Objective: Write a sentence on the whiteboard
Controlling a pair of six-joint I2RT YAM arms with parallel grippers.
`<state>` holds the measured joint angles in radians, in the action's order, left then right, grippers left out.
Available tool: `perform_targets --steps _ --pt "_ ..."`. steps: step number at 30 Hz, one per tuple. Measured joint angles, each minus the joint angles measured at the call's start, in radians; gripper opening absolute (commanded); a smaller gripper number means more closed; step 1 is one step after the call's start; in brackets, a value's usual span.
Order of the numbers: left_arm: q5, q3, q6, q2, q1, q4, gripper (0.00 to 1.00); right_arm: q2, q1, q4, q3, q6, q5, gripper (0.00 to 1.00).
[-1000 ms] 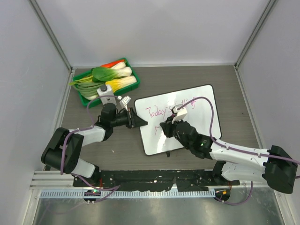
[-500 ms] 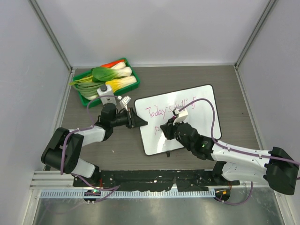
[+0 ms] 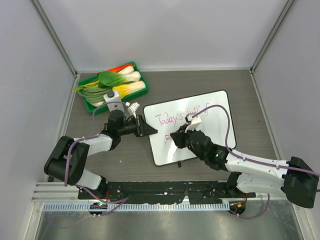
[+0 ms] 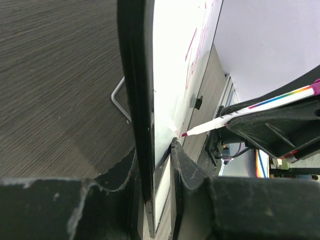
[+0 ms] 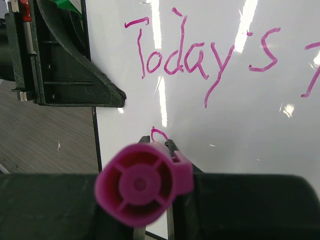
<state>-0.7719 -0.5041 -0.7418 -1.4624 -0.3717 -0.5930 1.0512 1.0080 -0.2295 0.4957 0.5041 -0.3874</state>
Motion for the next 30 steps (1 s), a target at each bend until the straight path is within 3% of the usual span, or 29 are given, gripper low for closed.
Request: perform_targets --steps 30 --pt "-0.003 0.0 0.006 0.0 0.001 0.0 0.0 -0.008 -0.063 0.022 0.024 -0.009 -0.008 0.01"
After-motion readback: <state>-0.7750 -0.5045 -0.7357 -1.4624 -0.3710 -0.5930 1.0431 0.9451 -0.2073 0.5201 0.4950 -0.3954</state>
